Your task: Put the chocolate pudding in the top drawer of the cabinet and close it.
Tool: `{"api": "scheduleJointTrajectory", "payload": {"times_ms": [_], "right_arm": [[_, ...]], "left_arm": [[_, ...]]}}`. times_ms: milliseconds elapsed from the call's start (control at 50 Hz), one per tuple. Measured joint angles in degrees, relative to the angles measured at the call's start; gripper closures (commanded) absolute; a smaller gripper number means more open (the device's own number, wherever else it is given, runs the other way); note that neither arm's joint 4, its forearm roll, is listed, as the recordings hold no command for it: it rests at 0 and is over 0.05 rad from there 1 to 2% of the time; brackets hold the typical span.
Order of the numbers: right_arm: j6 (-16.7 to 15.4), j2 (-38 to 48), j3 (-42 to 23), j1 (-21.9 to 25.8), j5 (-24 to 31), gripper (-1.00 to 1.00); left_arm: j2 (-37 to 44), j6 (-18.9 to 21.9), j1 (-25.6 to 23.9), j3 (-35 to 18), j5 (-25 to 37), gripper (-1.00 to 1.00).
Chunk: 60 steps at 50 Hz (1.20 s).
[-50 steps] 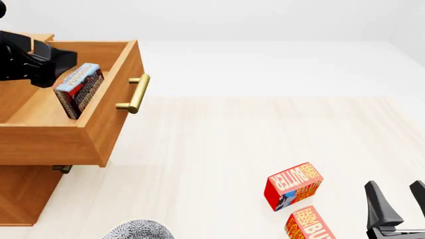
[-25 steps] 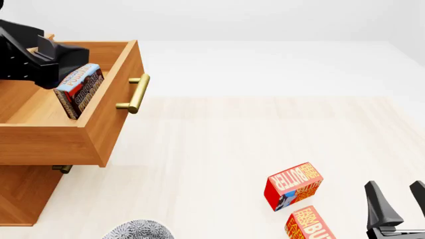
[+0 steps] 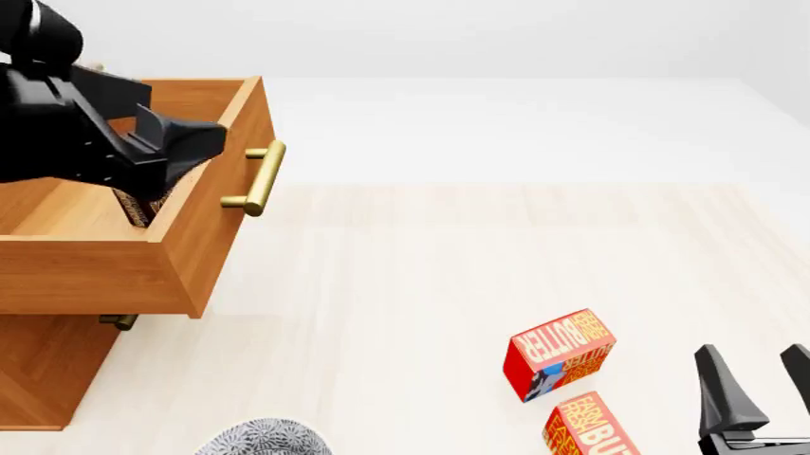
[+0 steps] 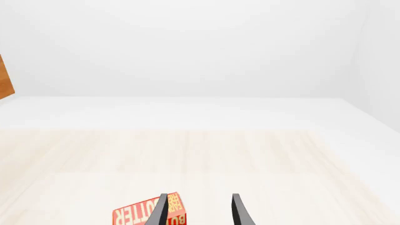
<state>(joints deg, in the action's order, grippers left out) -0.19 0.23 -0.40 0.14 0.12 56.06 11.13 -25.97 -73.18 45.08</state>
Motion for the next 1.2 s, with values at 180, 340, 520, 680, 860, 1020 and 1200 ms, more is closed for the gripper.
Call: {"api": "scheduleJointTrajectory", "payload": {"times_ms": [180,340,520,680,860,1020,1200], "right_arm": [[0.0,0.0,0.0,0.0,0.0,-1.0],[0.0,0.1,-0.1,0.0,0.0,-1.0],[0.0,0.2,-0.1,0.0,-0.1,-1.0],[0.0,0.2,0.0,0.0,-0.3,-1.0],[0.0,0.3,0.1,0.0,-0.3,-1.0],[0.0,0.3,0.1,0.0,-0.4,-1.0],[0.0,0.3,0.1,0.0,-0.4,-1.0]], "left_arm": [[1.3,0.1,-3.0,2.1,-2.0,-1.0],[2.3,0.2,-5.4,3.5,-3.5,-1.0],[3.3,0.5,-7.9,4.9,-4.9,-1.0],[4.3,1.2,-9.8,5.8,-5.9,-1.0],[5.5,1.8,-11.9,6.9,-7.2,-1.0],[7.1,1.3,-14.3,7.8,-8.4,-1.0],[8.9,-0.6,-17.1,8.5,-9.4,-1.0]]}}
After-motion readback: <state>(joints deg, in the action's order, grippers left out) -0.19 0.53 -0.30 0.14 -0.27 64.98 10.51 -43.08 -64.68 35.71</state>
